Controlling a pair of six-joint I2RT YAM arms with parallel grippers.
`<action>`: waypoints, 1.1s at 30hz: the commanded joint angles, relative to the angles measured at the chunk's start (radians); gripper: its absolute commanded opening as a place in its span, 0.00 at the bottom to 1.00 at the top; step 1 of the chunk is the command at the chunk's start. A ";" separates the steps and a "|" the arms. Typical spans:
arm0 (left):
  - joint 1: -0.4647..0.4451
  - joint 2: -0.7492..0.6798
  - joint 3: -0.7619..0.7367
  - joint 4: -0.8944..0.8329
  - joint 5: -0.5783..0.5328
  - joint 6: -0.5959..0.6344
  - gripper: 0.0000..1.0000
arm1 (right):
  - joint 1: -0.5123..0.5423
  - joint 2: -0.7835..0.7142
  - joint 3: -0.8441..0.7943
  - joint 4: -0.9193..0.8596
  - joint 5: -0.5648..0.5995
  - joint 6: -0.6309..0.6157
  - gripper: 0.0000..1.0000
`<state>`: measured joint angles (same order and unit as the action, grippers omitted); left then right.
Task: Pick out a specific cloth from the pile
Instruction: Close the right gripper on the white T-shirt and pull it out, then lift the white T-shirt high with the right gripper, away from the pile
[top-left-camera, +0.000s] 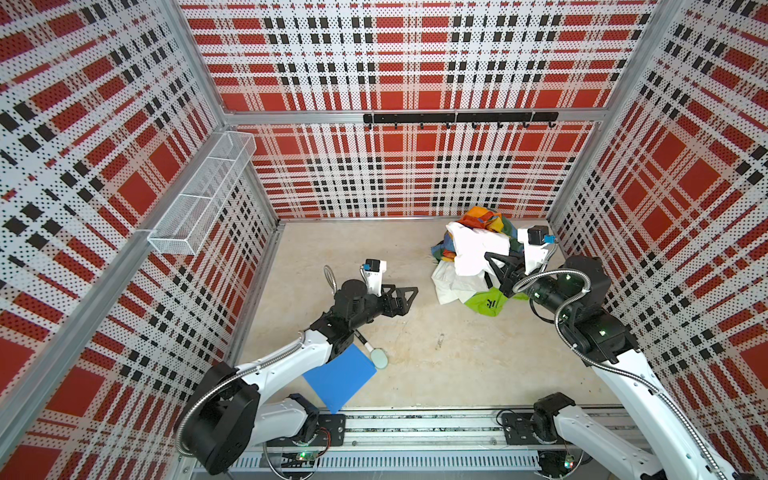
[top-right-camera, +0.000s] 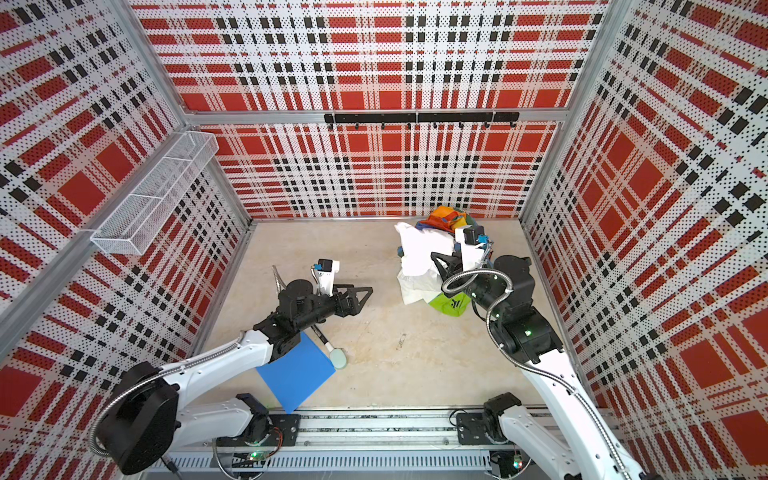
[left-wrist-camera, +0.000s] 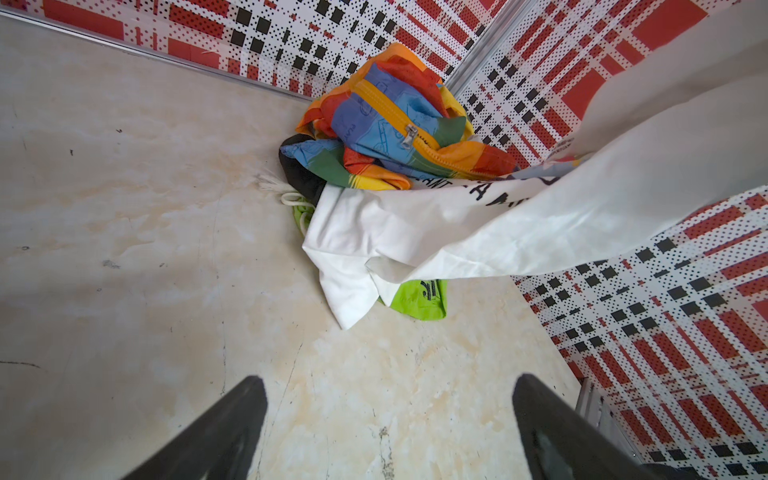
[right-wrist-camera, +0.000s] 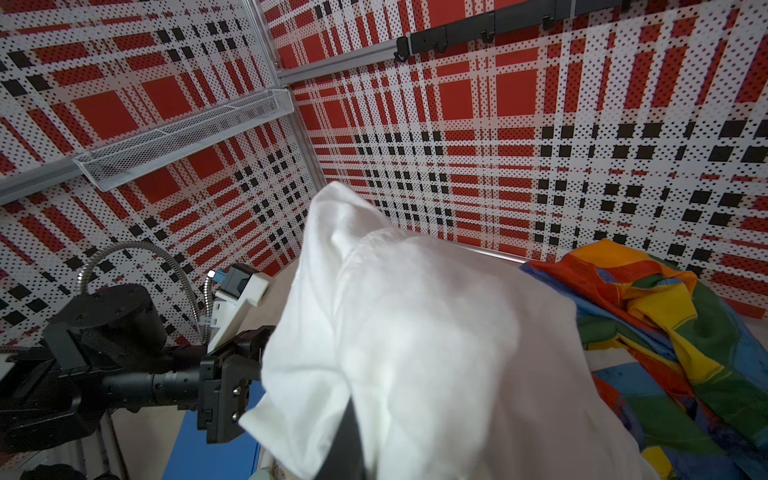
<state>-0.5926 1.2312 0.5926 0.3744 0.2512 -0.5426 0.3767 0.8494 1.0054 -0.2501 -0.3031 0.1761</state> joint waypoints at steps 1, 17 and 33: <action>-0.012 0.005 0.012 0.038 -0.001 -0.002 0.96 | 0.008 -0.040 0.068 0.113 -0.040 0.003 0.00; -0.019 0.014 0.005 0.068 0.016 -0.008 0.95 | 0.008 -0.016 0.168 0.216 -0.033 0.035 0.00; 0.004 0.004 -0.006 0.111 0.056 -0.048 0.94 | 0.008 0.043 0.303 0.328 -0.028 0.073 0.00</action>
<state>-0.5999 1.2423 0.5922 0.4385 0.2848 -0.5625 0.3794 0.8967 1.2503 -0.0807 -0.3153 0.2359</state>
